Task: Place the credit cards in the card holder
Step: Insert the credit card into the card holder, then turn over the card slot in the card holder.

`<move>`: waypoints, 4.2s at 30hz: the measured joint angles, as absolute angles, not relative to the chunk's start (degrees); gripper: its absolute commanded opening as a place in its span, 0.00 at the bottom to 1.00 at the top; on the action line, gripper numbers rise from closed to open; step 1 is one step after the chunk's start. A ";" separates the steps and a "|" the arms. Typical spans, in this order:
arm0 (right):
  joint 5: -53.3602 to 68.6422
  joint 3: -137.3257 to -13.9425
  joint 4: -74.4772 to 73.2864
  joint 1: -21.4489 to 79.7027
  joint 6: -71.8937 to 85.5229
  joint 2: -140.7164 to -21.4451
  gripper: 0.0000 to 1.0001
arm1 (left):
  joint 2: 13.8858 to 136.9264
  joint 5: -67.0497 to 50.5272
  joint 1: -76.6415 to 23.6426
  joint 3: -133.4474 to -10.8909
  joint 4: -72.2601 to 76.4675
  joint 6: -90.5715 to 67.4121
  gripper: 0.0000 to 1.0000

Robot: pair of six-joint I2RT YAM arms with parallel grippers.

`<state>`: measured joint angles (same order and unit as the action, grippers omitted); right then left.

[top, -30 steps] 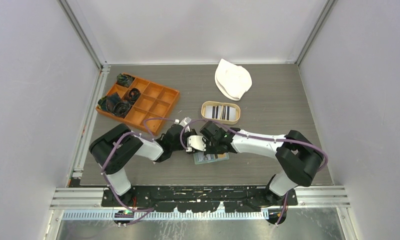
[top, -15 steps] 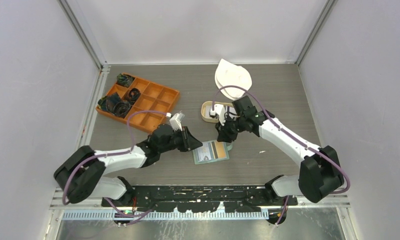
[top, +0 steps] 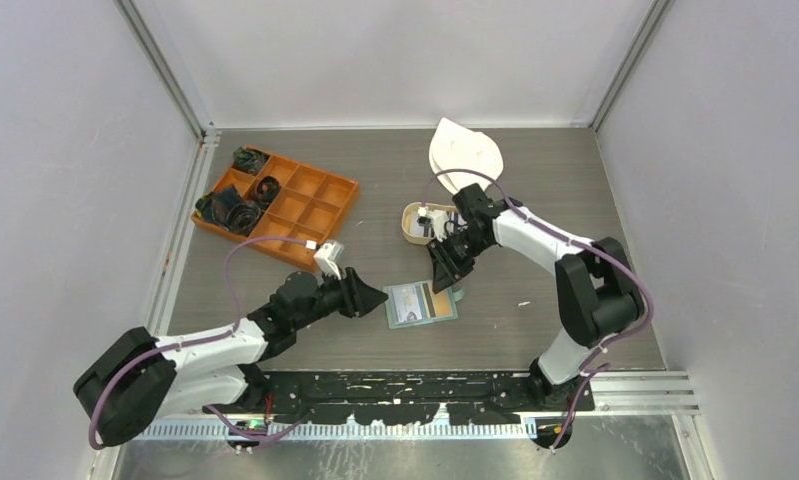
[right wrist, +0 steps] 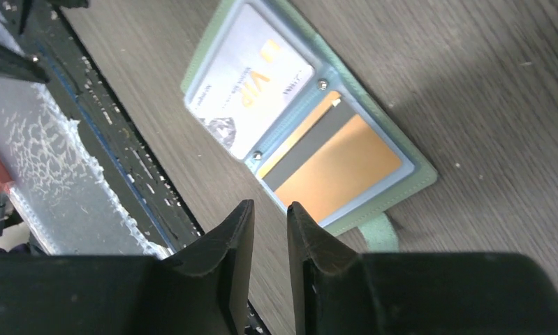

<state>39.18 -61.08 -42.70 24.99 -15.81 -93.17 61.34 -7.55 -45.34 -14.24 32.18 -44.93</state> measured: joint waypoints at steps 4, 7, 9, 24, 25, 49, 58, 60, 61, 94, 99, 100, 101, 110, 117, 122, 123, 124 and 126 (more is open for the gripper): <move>35.86 -62.87 -44.27 24.88 -14.83 -96.55 0.31 | 63.70 -8.21 -45.34 -13.08 35.38 -45.28 0.41; 33.41 -63.48 -45.34 24.88 -14.39 -97.97 0.32 | 66.50 -9.32 -45.34 -12.97 38.44 -46.33 0.40; 32.34 -63.96 -45.87 24.88 -14.20 -98.85 0.32 | 68.51 -10.22 -45.34 -12.88 40.64 -46.96 0.40; 29.34 -66.13 -47.68 24.23 -13.08 -104.81 0.35 | 84.95 -15.92 -45.34 -12.56 59.81 -53.01 0.35; 29.23 -66.24 -47.68 24.14 -13.06 -105.08 0.36 | 85.62 -16.10 -45.34 -12.56 60.60 -53.45 0.35; 37.69 -67.33 -49.69 21.78 -12.01 -107.77 0.32 | 92.62 -17.69 -45.34 -12.86 66.35 -56.64 0.30; 44.69 -67.57 -50.19 20.16 -11.64 -108.18 0.32 | 95.42 -18.09 -45.34 -13.10 68.93 -57.69 0.32; 46.59 -67.66 -50.19 19.92 -11.51 -108.40 0.32 | 95.46 -18.09 -45.34 -13.17 69.19 -57.95 0.33; 47.46 -67.68 -50.22 19.79 -11.40 -108.49 0.32 | 95.46 -18.09 -45.34 -13.21 69.30 -58.04 0.33; 61.21 -67.66 -46.85 19.44 -5.82 -111.92 0.35 | 90.72 -14.98 -47.70 -20.34 50.39 -53.98 0.31; 63.24 -67.31 -45.45 19.51 -4.73 -112.66 0.38 | 90.72 -14.55 -47.90 -20.34 48.38 -53.45 0.37; 63.46 -67.16 -45.17 19.57 -4.47 -112.66 0.38 | 90.72 -14.52 -47.90 -20.34 48.36 -53.39 0.38; 63.68 -66.96 -44.77 19.70 -4.23 -112.66 0.38 | 90.70 -14.52 -47.90 -20.34 48.29 -53.34 0.38; 64.55 -66.81 -43.20 22.50 -2.79 -115.07 0.45 | 86.50 -14.31 -47.90 -19.57 47.70 -52.34 0.42; 66.54 -66.81 -42.63 23.90 -2.61 -115.55 0.52 | 83.96 -14.11 -47.90 -17.93 46.52 -51.81 0.42; 67.46 -66.81 -42.46 24.34 -2.68 -116.03 0.53 | 83.96 -13.85 -47.90 -17.43 45.76 -51.81 0.42; 67.42 -66.85 -42.50 24.34 -2.76 -116.22 0.53 | 83.96 -13.65 -47.90 -17.41 45.58 -51.81 0.41; 67.16 -66.87 -42.59 24.38 -2.90 -116.40 0.52 | 83.85 -13.47 -47.90 -17.39 45.39 -51.81 0.40; 66.00 -66.98 -43.11 24.38 -3.14 -116.42 0.49 | 83.13 -13.23 -47.90 -17.23 44.66 -51.79 0.38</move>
<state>66.00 -66.98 -43.11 24.38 -3.14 -116.42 83.13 -13.23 -47.90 -17.23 44.66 -51.79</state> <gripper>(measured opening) 0.521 0.410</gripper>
